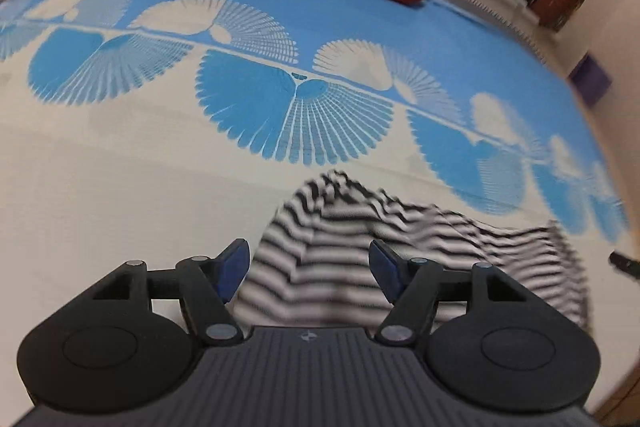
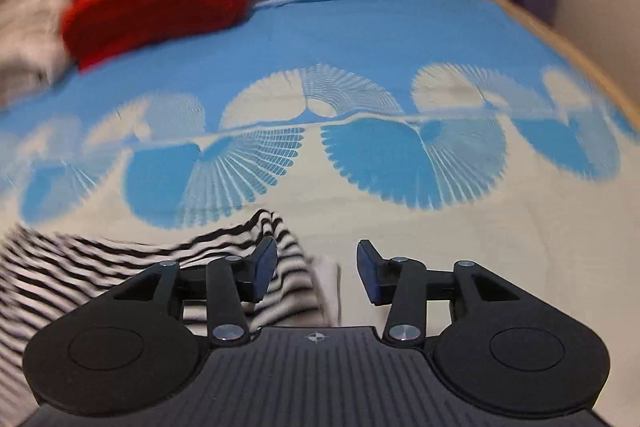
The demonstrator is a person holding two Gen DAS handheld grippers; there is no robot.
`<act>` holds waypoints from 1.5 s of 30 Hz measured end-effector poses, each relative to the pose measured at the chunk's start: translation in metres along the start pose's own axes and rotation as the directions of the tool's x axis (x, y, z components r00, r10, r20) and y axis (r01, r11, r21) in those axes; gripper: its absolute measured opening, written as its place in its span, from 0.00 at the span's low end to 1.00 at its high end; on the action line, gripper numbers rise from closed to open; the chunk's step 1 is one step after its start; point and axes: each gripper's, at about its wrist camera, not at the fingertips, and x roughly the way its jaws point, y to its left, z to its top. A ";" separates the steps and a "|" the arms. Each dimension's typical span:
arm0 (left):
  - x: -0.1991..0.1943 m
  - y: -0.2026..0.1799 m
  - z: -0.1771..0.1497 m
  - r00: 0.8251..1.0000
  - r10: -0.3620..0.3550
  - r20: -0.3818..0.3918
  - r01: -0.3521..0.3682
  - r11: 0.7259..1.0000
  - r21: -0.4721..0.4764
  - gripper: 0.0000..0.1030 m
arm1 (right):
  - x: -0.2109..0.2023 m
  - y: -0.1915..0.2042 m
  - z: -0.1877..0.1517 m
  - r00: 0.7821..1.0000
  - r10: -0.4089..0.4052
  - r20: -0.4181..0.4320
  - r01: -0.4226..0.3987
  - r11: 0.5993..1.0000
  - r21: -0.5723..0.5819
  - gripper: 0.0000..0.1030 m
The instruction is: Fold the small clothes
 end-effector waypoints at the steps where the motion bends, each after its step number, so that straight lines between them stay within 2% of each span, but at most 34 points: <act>1: -0.013 0.007 -0.008 1.000 -0.011 0.006 0.011 1.000 -0.019 0.69 | -0.014 -0.009 -0.008 1.000 0.029 -0.012 -0.029 0.999 0.030 0.48; 5: -0.037 0.042 -0.050 0.999 0.014 0.028 -0.010 0.990 -0.144 0.63 | -0.040 -0.032 -0.054 0.998 0.032 -0.047 -0.029 0.998 0.048 0.49; 6: -0.034 0.052 -0.063 1.000 0.010 0.002 -0.010 0.983 -0.185 0.58 | -0.040 -0.038 -0.068 0.998 0.022 -0.061 -0.019 0.998 0.058 0.49; 7: -0.026 0.061 -0.073 0.996 0.018 -0.085 -0.039 0.968 -0.249 0.53 | -0.038 -0.044 -0.082 0.996 0.017 -0.093 -0.010 0.997 0.076 0.49; 8: -0.022 0.068 -0.077 0.992 0.003 -0.126 -0.040 0.955 -0.295 0.48 | -0.031 -0.049 -0.089 0.986 0.005 -0.169 0.014 0.994 0.107 0.48; 9: -0.021 0.070 -0.080 0.991 -0.032 -0.131 -0.009 0.952 -0.307 0.48 | -0.033 -0.052 -0.093 0.986 0.020 -0.167 0.004 0.990 0.141 0.47; 11: -0.018 0.064 -0.084 0.987 -0.055 -0.153 0.013 0.964 -0.267 0.49 | -0.036 -0.053 -0.098 0.990 0.041 -0.138 -0.019 0.988 0.155 0.47; 14: -0.008 0.055 -0.090 0.973 -0.054 -0.223 0.001 0.973 -0.231 0.49 | -0.025 -0.048 -0.108 0.978 0.013 -0.209 0.011 0.994 0.112 0.47; 23: 0.007 0.053 -0.092 0.963 -0.029 -0.269 -0.028 0.979 -0.203 0.49 | -0.004 -0.038 -0.118 0.955 -0.035 -0.295 0.042 0.999 0.016 0.47; 24: 0.008 0.054 -0.091 0.963 -0.033 -0.268 -0.021 0.980 -0.197 0.44 | -0.004 -0.037 -0.119 0.954 -0.021 -0.298 0.025 1.000 0.011 0.39; 25: 0.009 0.051 -0.089 0.964 -0.042 -0.261 -0.008 0.982 -0.189 0.35 | -0.005 -0.036 -0.119 0.954 -0.003 -0.298 0.005 1.000 0.009 0.31; 26: 0.010 0.049 -0.088 0.966 -0.061 -0.253 0.015 0.983 -0.182 0.07 | -0.007 -0.036 -0.118 0.958 0.022 -0.287 -0.021 1.000 0.007 0.11; 27: 0.008 0.047 -0.087 0.967 -0.088 -0.239 0.045 0.983 -0.178 0.02 | -0.013 -0.035 -0.115 0.965 0.034 -0.260 -0.034 0.999 0.003 0.04; 30: -0.014 0.051 -0.082 0.983 -0.131 -0.126 0.107 0.977 -0.185 0.02 | -0.041 -0.045 -0.103 0.989 0.106 -0.102 -0.098 0.992 0.086 0.00; 31: -0.021 0.055 -0.081 0.985 -0.146 -0.093 0.125 0.971 -0.202 0.02 | -0.050 -0.050 -0.100 0.992 0.109 -0.059 -0.102 0.988 0.114 0.00; 32: -0.025 0.058 -0.081 0.987 -0.142 -0.077 0.123 0.970 -0.208 0.01 | -0.053 -0.055 -0.100 0.994 0.095 -0.054 -0.088 0.989 0.123 0.00; 33: -0.026 0.060 -0.082 0.990 -0.109 -0.084 0.090 0.976 -0.200 0.01 | -0.050 -0.059 -0.102 0.995 0.059 -0.081 -0.049 0.991 0.122 0.00; 35: -0.014 0.063 -0.088 0.984 -0.040 -0.173 0.008 0.983 -0.181 0.02 | -0.035 -0.066 -0.110 0.982 0.013 -0.189 0.011 0.992 0.127 0.00; 38: 0.016 0.056 -0.100 0.940 0.042 -0.339 -0.081 0.992 -0.100 0.02 | -0.017 -0.060 -0.120 0.954 -0.038 -0.297 0.051 0.998 0.038 0.00; 40: 0.024 0.051 -0.102 0.924 0.070 -0.375 -0.101 0.993 -0.065 0.04 | -0.011 -0.058 -0.124 0.942 -0.061 -0.330 0.073 0.997 0.023 0.00; 42: 0.023 0.046 -0.097 0.931 0.095 -0.352 -0.123 0.991 -0.059 0.06 | -0.010 -0.054 -0.122 0.941 -0.079 -0.329 0.088 0.996 0.014 0.00; 43: 0.022 0.044 -0.094 0.940 0.098 -0.328 -0.126 0.990 -0.067 0.06 | -0.010 -0.051 -0.120 0.944 -0.088 -0.318 0.094 0.996 0.003 0.00; 45: 0.011 0.038 -0.085 0.966 0.092 -0.241 -0.112 0.991 -0.072 0.15 | -0.015 -0.043 -0.115 0.952 -0.140 -0.271 0.136 0.990 -0.032 0.00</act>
